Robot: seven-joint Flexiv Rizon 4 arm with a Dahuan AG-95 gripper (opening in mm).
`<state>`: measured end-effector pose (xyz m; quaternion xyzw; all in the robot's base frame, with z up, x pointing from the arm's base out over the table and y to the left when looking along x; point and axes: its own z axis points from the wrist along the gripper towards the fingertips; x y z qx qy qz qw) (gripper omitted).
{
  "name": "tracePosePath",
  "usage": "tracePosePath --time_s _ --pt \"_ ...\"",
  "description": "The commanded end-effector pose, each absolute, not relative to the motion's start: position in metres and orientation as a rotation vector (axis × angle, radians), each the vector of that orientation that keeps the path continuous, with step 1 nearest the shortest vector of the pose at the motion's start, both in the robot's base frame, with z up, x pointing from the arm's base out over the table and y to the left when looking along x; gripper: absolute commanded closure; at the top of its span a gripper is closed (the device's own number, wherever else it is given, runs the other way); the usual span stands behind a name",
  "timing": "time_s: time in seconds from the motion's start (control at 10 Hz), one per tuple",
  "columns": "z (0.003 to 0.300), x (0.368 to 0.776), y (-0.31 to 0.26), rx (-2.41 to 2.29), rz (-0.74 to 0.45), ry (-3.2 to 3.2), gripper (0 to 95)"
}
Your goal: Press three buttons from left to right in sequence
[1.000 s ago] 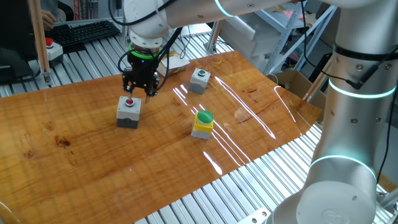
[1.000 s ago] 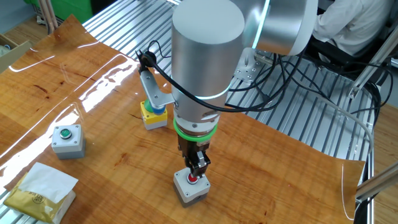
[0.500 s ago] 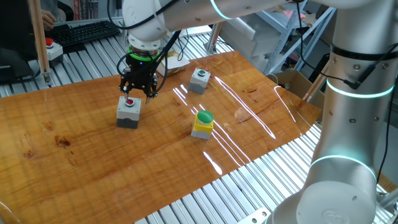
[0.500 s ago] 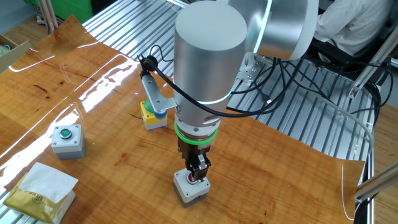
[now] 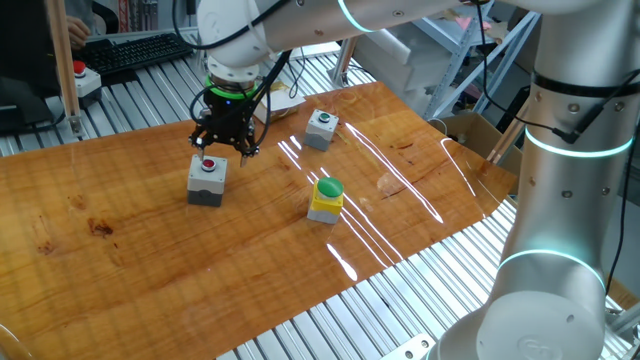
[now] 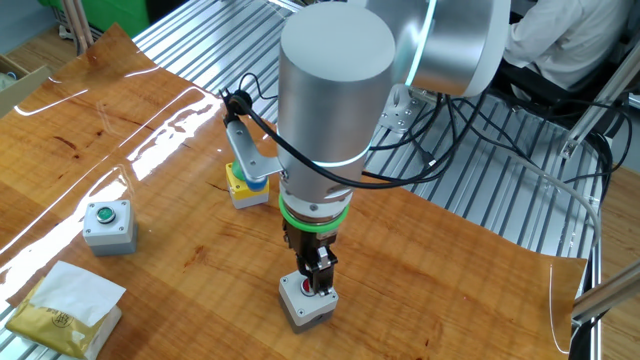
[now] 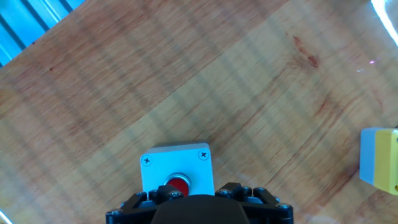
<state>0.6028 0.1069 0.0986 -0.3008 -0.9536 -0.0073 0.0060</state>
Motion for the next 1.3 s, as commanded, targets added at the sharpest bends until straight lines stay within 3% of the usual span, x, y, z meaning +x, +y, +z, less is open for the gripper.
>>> tracePosePath --time_s 0.1,1.3 --pt "0.098 0.603 0.106 -0.94 -0.027 -2.985 19.0" --pt "0.085 0.599 0.099 -0.928 -0.049 -2.988 19.0"
